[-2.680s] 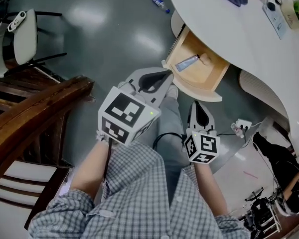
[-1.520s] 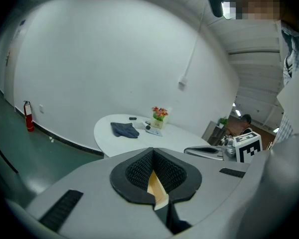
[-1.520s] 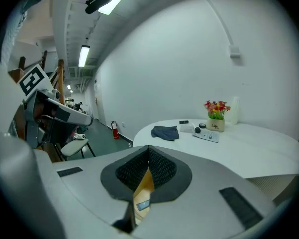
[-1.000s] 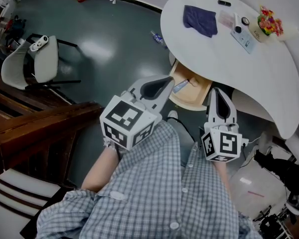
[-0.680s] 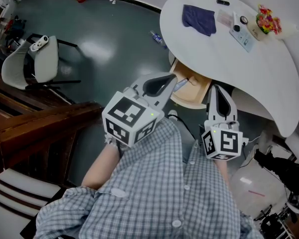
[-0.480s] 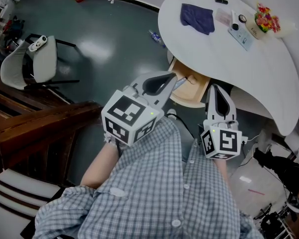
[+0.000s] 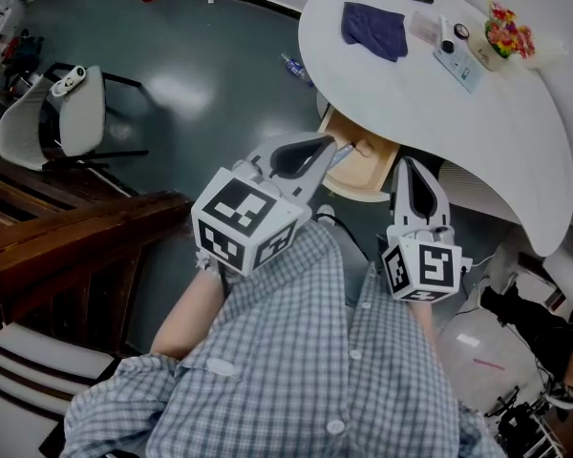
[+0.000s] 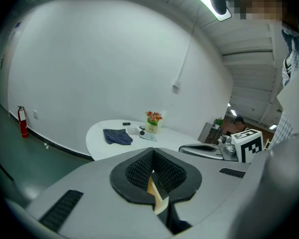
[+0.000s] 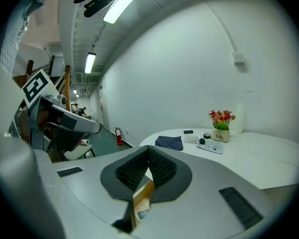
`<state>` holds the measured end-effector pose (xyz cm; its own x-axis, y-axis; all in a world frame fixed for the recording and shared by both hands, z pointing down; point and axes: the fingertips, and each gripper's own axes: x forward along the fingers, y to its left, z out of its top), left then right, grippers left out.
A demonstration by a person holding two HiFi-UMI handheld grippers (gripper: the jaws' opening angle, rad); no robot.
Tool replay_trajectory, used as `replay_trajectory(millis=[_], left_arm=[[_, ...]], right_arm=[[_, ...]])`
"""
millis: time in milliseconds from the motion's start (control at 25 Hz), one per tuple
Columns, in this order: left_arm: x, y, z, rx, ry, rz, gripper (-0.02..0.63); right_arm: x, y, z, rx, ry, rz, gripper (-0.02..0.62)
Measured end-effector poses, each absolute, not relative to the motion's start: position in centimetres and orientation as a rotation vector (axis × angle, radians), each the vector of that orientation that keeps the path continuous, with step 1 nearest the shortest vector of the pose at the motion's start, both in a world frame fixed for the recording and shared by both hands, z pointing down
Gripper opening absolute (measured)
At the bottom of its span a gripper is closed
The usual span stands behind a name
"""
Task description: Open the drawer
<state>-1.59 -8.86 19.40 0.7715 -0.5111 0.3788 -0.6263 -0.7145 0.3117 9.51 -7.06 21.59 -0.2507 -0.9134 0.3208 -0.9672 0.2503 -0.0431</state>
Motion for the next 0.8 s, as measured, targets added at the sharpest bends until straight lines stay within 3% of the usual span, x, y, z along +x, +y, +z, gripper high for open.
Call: replay_trajectory(millis=[800], left_arm=[[-1.9, -8.0, 19.4, 2.540, -0.862, 0.374, 0.003]], right_arm=[[8.7, -5.9, 22.4, 1.719, -2.294, 0.377, 0.009]])
